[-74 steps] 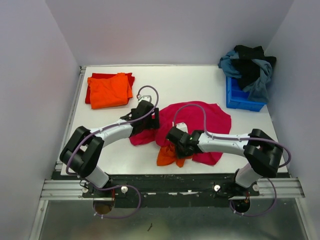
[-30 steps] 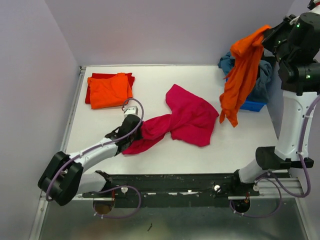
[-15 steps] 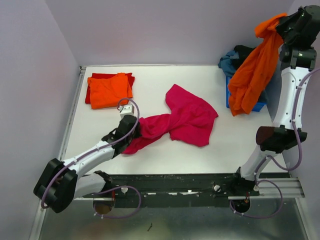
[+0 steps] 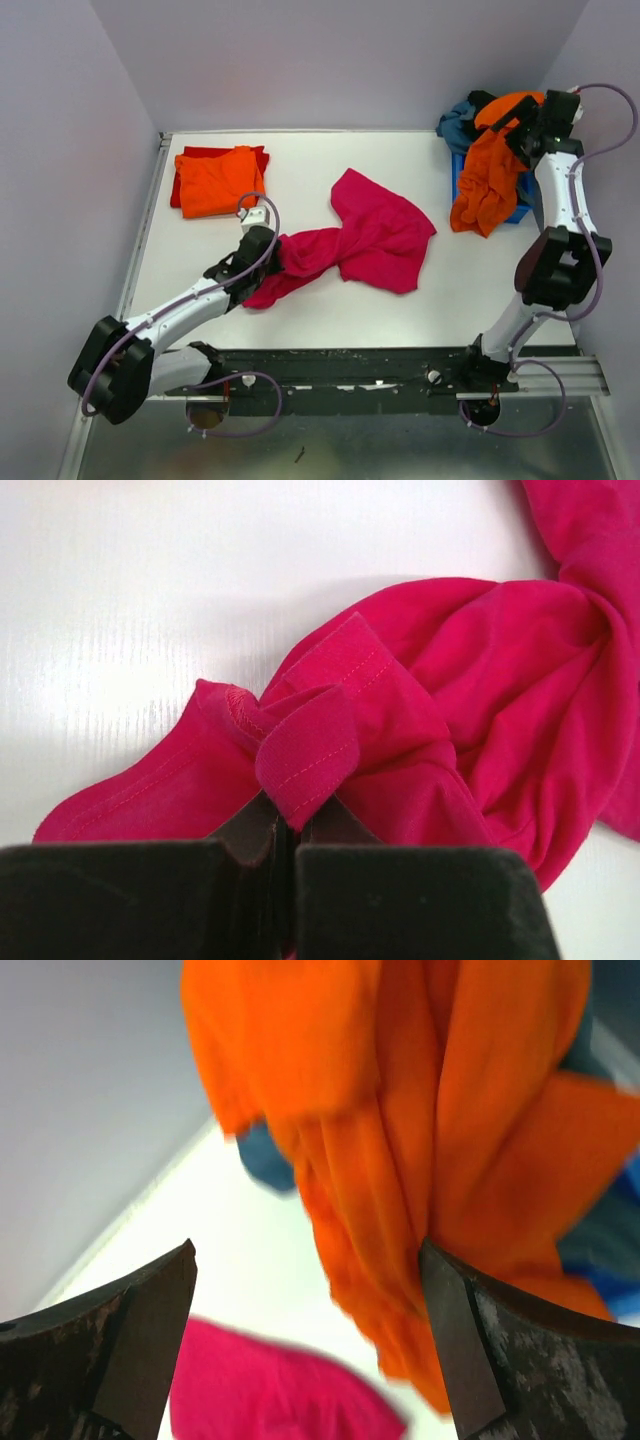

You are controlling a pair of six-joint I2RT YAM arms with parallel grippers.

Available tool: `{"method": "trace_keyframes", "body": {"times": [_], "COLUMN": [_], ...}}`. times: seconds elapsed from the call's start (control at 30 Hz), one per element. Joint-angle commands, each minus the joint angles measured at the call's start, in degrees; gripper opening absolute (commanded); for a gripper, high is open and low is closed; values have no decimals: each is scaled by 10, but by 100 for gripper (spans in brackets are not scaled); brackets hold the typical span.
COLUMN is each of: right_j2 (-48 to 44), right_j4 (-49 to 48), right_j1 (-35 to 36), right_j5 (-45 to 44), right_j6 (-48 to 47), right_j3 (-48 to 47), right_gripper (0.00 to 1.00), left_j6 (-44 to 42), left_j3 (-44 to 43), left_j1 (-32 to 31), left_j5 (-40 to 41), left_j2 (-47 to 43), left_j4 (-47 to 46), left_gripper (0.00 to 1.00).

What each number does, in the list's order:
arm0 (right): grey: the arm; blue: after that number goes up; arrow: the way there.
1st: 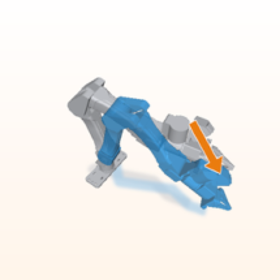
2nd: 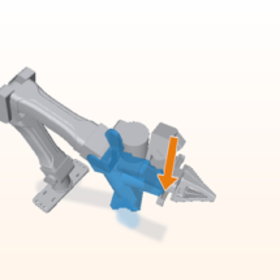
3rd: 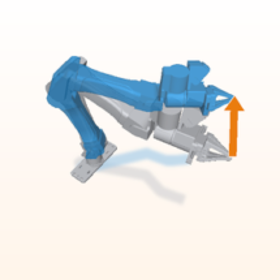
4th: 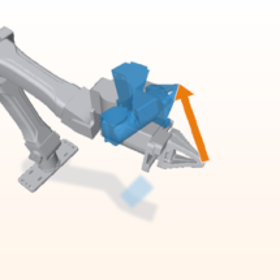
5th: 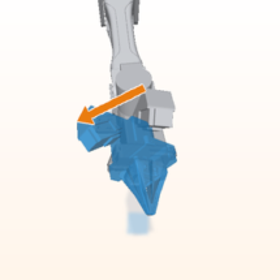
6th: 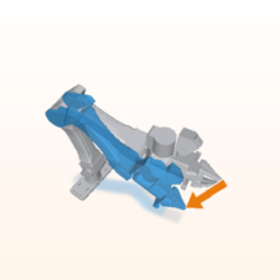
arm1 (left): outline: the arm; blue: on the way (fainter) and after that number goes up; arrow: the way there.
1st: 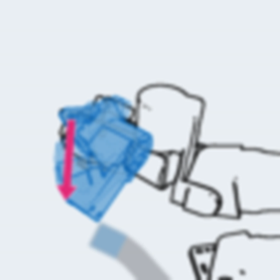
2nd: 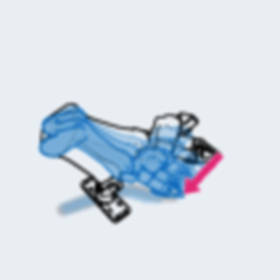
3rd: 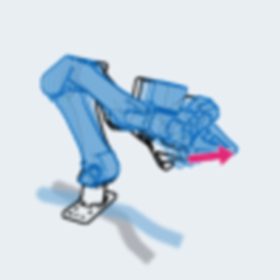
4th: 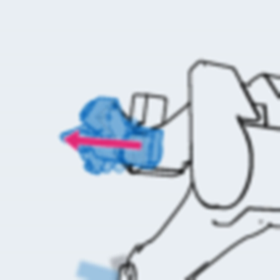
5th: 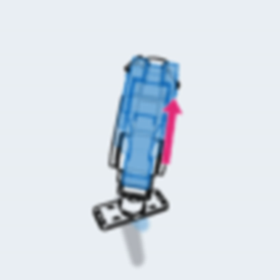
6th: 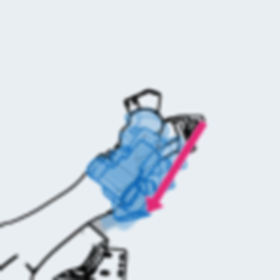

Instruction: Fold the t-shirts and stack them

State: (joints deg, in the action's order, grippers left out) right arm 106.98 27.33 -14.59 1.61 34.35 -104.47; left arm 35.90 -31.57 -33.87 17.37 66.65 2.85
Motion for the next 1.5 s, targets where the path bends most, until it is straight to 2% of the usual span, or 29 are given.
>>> {"method": "trace_keyframes", "body": {"times": [0.0,0.17,0.4,0.7,0.77,0.83,1.07,1.1,1.17,1.2,1.23,1.47], "right_j2": [-160,-258,-310,-308,-289,-267,-206,-195,-189,-190,-193,-162], "right_j4": [-56,-82,-95,-104,-117,-125,-146,-144,-139,-132,-121,-19], "right_j1": [32,112,211,236,237,238,245,245,245,245,245,233], "right_j5": [37,38,43,44,57,73,92,91,77,65,48,-47], "right_j6": [-40,-55,-45,-31,-33,-33,-35,-36,-33,-32,-36,-64], "right_j3": [127,302,467,594,597,596,578,571,561,552,537,361], "right_gripper": [98,96,87,70,63,61,59,49,18,7,1,1], "left_j6": [44,73,85,87,86,85,84,85,87,93,101,171], "left_j3": [-12,-14,-21,-24,-24,-26,-24,-24,-24,-23,-18,21], "left_j1": [0,1,2,2,2,3,2,3,2,2,2,-3], "left_j5": [41,58,37,45,45,43,42,40,35,30,22,-87], "left_j2": [-60,-111,-127,-127,-126,-123,-121,-121,-117,-116,-115,-157], "left_j4": [73,118,139,146,146,145,145,146,147,150,151,173], "left_gripper": [0,0,0,0,0,0,0,0,0,0,0,0]}}
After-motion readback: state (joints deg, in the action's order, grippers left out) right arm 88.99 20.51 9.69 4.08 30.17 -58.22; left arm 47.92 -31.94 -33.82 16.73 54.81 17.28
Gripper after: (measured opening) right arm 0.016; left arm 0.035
